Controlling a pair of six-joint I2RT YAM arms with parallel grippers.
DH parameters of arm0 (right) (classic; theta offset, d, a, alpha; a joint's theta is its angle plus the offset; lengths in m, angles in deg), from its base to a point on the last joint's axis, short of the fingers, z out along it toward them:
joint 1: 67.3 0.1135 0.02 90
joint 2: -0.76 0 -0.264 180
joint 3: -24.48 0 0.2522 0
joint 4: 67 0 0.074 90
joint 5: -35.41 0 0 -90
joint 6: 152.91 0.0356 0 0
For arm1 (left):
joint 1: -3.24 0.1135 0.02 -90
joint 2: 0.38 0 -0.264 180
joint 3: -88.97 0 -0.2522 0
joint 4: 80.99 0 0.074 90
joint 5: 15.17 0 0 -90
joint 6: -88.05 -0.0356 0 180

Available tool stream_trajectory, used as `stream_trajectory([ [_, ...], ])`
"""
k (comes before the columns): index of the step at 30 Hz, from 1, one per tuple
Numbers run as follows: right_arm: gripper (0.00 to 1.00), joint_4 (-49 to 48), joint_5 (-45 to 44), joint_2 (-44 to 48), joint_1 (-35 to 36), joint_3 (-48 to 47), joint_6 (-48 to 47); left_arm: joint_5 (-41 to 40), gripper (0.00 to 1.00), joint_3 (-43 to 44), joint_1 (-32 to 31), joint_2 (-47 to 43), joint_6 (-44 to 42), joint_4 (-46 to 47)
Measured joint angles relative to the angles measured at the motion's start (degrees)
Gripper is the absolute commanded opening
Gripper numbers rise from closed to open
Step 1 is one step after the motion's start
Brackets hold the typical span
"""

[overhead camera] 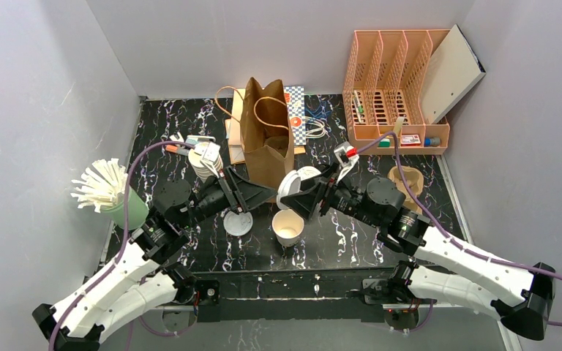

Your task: Pack the takeout coffee

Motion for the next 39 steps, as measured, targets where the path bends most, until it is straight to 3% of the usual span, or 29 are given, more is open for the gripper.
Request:
stream_trajectory([
  [8,0.89,18.3,-5.2,-1.5,0.0,-3.3,-0.4,-8.2,0.55,4.0,0.0,-2.9,-7.6,-15.2],
  [18,0.89,40.5,-2.1,-14.2,0.0,-15.1,-3.5,-9.6,0.53,-0.9,0.0,-1.2,-11.3,-18.9],
  [31,0.91,46.7,-1.0,-23.4,1.0,-16.8,-6.7,-13.5,0.48,-14.1,0.0,-2.1,-11.1,-14.8],
  [39,0.98,46.6,-2.3,-25.8,3.2,-18.8,-8.1,-13.7,0.43,-19.5,0.0,-1.0,-10.7,-8.7],
])
